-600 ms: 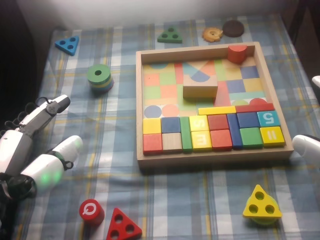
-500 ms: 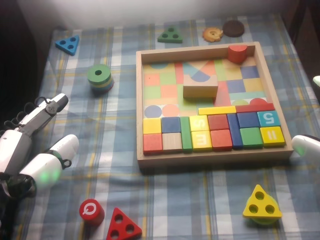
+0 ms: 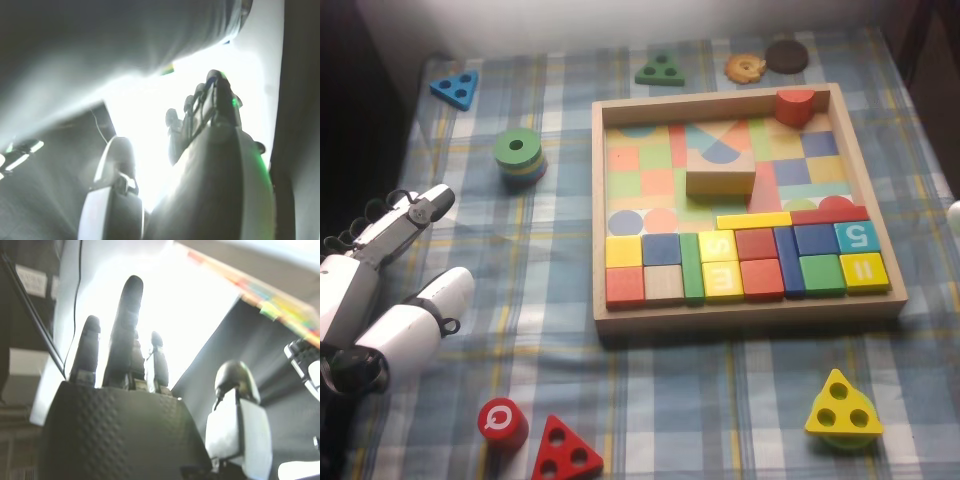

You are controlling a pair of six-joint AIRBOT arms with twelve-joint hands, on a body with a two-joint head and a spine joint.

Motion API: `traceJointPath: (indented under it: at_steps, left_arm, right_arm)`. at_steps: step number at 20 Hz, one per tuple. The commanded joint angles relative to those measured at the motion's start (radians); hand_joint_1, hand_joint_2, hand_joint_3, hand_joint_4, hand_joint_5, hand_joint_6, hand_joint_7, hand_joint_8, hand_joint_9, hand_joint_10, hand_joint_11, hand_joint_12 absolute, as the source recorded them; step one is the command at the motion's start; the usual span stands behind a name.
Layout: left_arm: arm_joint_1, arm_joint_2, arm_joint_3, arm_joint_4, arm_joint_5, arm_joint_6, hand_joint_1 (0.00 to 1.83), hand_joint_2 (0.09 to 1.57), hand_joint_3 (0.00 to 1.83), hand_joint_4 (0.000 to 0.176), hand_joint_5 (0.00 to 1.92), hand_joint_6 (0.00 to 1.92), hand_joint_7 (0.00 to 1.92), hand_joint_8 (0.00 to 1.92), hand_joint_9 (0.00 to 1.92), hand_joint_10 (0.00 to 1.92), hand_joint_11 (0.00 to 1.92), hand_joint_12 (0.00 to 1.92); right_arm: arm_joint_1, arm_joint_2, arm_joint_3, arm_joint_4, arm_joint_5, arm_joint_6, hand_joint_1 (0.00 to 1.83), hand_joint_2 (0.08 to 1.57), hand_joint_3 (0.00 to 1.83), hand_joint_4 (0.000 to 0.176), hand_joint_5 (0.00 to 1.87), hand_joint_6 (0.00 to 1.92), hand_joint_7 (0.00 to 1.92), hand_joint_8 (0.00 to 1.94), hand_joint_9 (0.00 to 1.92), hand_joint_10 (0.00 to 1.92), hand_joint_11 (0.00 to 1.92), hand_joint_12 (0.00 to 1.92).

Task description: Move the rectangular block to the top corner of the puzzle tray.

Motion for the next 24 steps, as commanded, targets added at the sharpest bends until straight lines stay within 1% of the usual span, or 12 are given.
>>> traceJointPath:
  at_steps: [1,3,6,8,11,12,13,14,15,17,21,24]
  left_arm:
    - [-0.007,0.008,0.0,0.046,-0.111,-0.007,0.64,1.36,0.0,0.05,0.34,0.0,0.16,0.0,0.09,0.0,0.0,0.21]
    - [-0.005,0.008,-0.003,0.045,-0.113,-0.007,0.61,1.37,0.0,0.055,0.35,0.0,0.17,0.0,0.1,0.0,0.0,0.24]
    - [-0.005,0.007,0.002,0.045,-0.105,-0.007,0.61,1.37,0.0,0.063,0.33,0.0,0.16,0.0,0.1,0.0,0.0,0.29]
    - [-0.006,0.008,0.007,0.045,-0.095,-0.007,0.61,1.36,0.0,0.05,0.34,0.0,0.18,0.0,0.11,0.0,0.0,0.35]
    - [-0.004,0.009,0.005,0.045,-0.097,-0.007,0.6,1.36,0.0,0.063,0.34,0.0,0.18,0.0,0.12,0.01,0.0,0.37]
    - [0.0,0.009,0.004,0.045,-0.098,-0.007,0.6,1.36,0.0,0.042,0.34,0.0,0.19,0.0,0.12,0.0,0.0,0.37]
    - [0.002,0.009,0.004,0.044,-0.098,-0.007,0.62,1.36,0.0,0.031,0.35,0.01,0.2,0.0,0.13,0.01,0.0,0.38]
    - [0.005,0.009,0.004,0.043,-0.098,-0.007,0.64,1.36,0.0,0.026,0.35,0.0,0.19,0.0,0.13,0.0,0.0,0.35]
    - [0.006,0.008,0.004,0.042,-0.098,-0.007,0.63,1.36,0.0,0.034,0.35,0.0,0.19,0.0,0.12,0.0,0.0,0.34]
    - [0.007,0.008,0.004,0.042,-0.098,-0.007,0.63,1.36,0.0,0.044,0.34,0.0,0.19,0.0,0.12,0.0,0.0,0.34]
    - [0.007,0.01,0.006,0.042,-0.098,-0.007,0.61,1.36,0.0,0.052,0.33,0.0,0.18,0.0,0.11,0.0,0.0,0.33]
    - [0.007,0.012,0.006,0.043,-0.089,-0.007,0.63,1.36,0.0,0.027,0.35,0.0,0.18,0.0,0.12,0.0,0.0,0.33]
  right_arm:
    - [0.034,0.022,0.016,-0.08,0.053,0.019,0.44,1.13,0.0,0.06,0.17,0.0,0.14,0.0,0.1,0.0,0.0,0.26]
    - [0.072,0.04,0.079,-0.164,-0.022,0.144,0.53,1.1,0.0,0.029,0.15,0.0,0.14,0.0,0.08,0.0,0.0,0.16]
    - [0.162,0.062,0.143,-0.284,-0.179,0.207,0.57,1.06,0.0,0.025,0.16,0.0,0.16,0.0,0.13,0.01,0.0,0.48]
    - [0.238,0.064,0.178,-0.355,-0.287,0.194,0.64,1.04,0.0,0.103,0.16,0.0,0.21,0.0,0.2,0.01,0.0,0.96]
    - [0.329,0.055,0.257,-0.481,-0.391,0.345,0.76,1.06,0.0,0.093,0.13,0.0,0.23,0.01,0.3,0.03,0.0,1.17]
    - [0.364,0.05,0.284,-0.53,-0.431,0.395,0.77,1.06,0.0,0.092,0.15,0.0,0.42,0.04,0.53,0.1,0.07,1.27]
    - [0.395,0.044,0.305,-0.574,-0.464,0.431,0.84,1.07,0.0,0.073,0.18,0.0,0.8,0.19,0.74,0.58,0.18,1.6]
    - [0.442,0.037,0.332,-0.64,-0.511,0.478,0.91,1.07,0.0,0.016,0.19,0.0,0.86,1.08,0.92,1.5,0.7,1.86]
    - [0.484,0.027,0.361,-0.707,-0.559,0.54,0.97,1.07,0.0,0.0,0.2,0.0,0.92,1.58,1.07,1.84,1.0,1.91]
    - [0.566,-0.011,0.439,-0.86,-0.642,0.71,1.07,1.05,0.0,0.0,0.24,0.01,1.1,1.93,1.35,1.92,1.34,1.92]
    - [0.71,-0.081,0.554,-1.182,-0.788,0.98,1.45,1.08,0.0,0.0,0.3,0.02,1.24,1.94,1.47,1.92,1.48,1.92]
    - [0.796,-0.113,0.58,-1.425,-0.844,1.147,1.62,1.07,0.0,0.0,0.36,0.02,1.33,1.94,1.55,1.92,1.59,1.92]
